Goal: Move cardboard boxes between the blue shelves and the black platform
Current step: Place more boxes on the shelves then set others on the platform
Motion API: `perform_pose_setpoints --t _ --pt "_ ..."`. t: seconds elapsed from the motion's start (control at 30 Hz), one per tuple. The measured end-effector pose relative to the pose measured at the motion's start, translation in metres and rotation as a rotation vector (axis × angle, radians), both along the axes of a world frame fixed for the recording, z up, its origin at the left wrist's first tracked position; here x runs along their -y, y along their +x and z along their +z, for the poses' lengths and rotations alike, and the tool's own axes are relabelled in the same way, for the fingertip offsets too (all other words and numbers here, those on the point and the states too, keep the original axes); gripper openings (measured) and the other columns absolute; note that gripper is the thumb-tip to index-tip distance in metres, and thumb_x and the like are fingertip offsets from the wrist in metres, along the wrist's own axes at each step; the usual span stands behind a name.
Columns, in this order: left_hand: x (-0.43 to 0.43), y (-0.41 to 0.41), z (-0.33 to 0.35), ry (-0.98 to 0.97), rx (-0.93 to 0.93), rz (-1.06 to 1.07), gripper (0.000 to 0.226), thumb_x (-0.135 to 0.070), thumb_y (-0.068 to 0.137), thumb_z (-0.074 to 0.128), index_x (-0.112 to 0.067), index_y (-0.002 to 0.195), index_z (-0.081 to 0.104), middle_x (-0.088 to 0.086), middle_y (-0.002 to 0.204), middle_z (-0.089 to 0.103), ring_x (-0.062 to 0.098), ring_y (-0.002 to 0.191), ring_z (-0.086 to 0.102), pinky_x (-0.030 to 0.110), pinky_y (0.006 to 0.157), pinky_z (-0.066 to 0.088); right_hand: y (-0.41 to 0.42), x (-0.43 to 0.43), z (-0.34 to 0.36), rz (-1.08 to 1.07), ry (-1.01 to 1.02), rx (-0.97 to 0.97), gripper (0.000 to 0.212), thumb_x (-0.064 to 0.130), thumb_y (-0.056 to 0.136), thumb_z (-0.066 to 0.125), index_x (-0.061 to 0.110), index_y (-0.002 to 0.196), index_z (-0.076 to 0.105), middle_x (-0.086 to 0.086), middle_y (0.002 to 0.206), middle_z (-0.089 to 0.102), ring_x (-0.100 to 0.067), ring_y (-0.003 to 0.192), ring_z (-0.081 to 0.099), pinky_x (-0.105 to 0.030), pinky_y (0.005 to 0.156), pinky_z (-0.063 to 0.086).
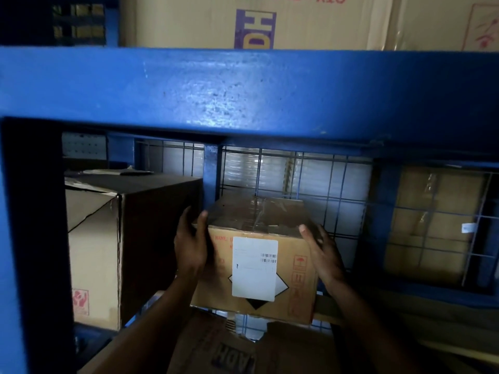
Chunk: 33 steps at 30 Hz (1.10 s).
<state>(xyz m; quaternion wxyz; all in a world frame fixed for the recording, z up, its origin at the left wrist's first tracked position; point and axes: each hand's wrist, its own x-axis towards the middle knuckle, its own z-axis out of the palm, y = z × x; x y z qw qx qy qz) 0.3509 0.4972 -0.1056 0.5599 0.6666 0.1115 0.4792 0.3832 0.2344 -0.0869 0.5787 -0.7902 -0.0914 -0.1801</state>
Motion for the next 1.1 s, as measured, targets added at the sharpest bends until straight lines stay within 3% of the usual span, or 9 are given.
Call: perform_pose_setpoints --t 0.17,0.27,0.4,0.53,0.63,0.83,0.93,1.0,1.1 --pt "0.004 -0.022 -0.044 0.503 -0.044 0.098 0.088 -0.050 0.094 0.058 -0.029 0.157 0.000 -0.008 0.165 -0.005 0.010 0.152 -0.002 0.036 0.120 0.010 -0.020 -0.001 -0.029 -0.201 -0.341 0.424 0.095 0.065 0.081 0.056 0.019 0.155 0.019 -0.002 0.163 0.013 -0.024 0.147 0.017 -0.044 0.115 0.025" --pt "-0.001 -0.027 -0.072 0.761 -0.171 0.137 0.103 -0.057 0.090 0.058 -0.020 0.156 -0.012 0.001 0.164 -0.016 0.017 0.151 -0.014 0.040 0.121 0.003 -0.014 0.002 -0.055 -0.312 -0.673 0.607 0.100 0.067 0.080 0.055 0.011 0.154 0.018 -0.011 0.163 0.008 -0.031 0.150 0.009 -0.046 0.119 0.012" --pt "-0.010 -0.027 -0.097 1.022 -0.263 0.130 0.106 -0.063 0.089 0.053 -0.013 0.156 -0.012 0.006 0.163 -0.020 0.023 0.151 -0.015 0.044 0.121 0.004 -0.016 0.001 -0.073 -0.331 -0.888 0.678 0.103 0.066 0.072 0.045 0.005 0.152 0.021 -0.010 0.164 -0.001 -0.034 0.150 0.006 -0.044 0.120 -0.002" --pt "-0.017 -0.026 -0.093 1.079 -0.304 0.109 0.106 -0.063 0.088 0.053 -0.010 0.156 -0.009 0.011 0.164 -0.014 0.026 0.151 -0.011 0.047 0.120 0.010 -0.013 0.003 -0.081 -0.306 -1.017 0.627 0.107 0.082 0.080 0.020 0.001 0.150 0.024 -0.014 0.163 0.000 -0.038 0.147 0.011 -0.044 0.120 -0.004" --pt "-0.015 -0.026 -0.088 1.086 -0.354 0.114 0.104 -0.065 0.089 0.047 -0.009 0.156 -0.010 0.012 0.163 -0.014 0.024 0.151 -0.014 0.043 0.120 0.006 -0.011 0.005 -0.080 -0.292 -1.055 0.601 0.103 0.078 0.085 0.008 0.000 0.150 0.024 -0.017 0.162 0.009 -0.040 0.147 0.012 -0.047 0.119 0.001" --pt "-0.004 -0.040 -0.076 1.107 -0.462 0.136 0.106 -0.064 0.090 0.049 -0.010 0.154 -0.016 0.009 0.161 -0.023 0.020 0.148 -0.025 0.035 0.119 -0.005 -0.014 0.010 -0.080 -0.300 -1.083 0.703 0.107 0.068 0.076 0.047 -0.003 0.151 0.022 -0.021 0.161 0.010 -0.039 0.149 0.008 -0.048 0.120 0.003" --pt "0.008 -0.049 -0.069 1.094 -0.506 0.189 0.104 -0.054 0.089 0.057 -0.006 0.155 -0.007 0.012 0.162 -0.015 0.026 0.149 -0.017 0.040 0.122 0.004 -0.019 0.007 -0.078 -0.290 -1.070 0.690 0.118 0.058 0.070 0.076 -0.004 0.152 0.017 -0.023 0.161 0.009 -0.041 0.149 0.005 -0.048 0.120 0.002" --pt "0.018 -0.059 -0.063 1.113 -0.553 0.287 0.096 -0.052 0.090 0.053 -0.006 0.156 -0.001 0.014 0.163 -0.007 0.029 0.151 -0.007 0.044 0.123 0.011 -0.025 0.008 -0.075 -0.254 -1.044 0.690 0.116 0.048 0.070 0.080 -0.005 0.151 0.016 -0.025 0.160 0.008 -0.042 0.148 0.004 -0.050 0.120 0.004" --pt "0.032 -0.082 -0.057 1.106 -0.719 0.353 0.102 -0.047 0.092 0.058 -0.014 0.155 -0.014 0.008 0.163 -0.018 0.025 0.150 -0.015 0.045 0.123 0.009 -0.037 0.011 -0.074 -0.169 -1.040 0.737 0.083 0.027 0.084 0.063 -0.005 0.150 0.024 -0.026 0.159 0.013 -0.044 0.148 0.008 -0.057 0.118 0.014"
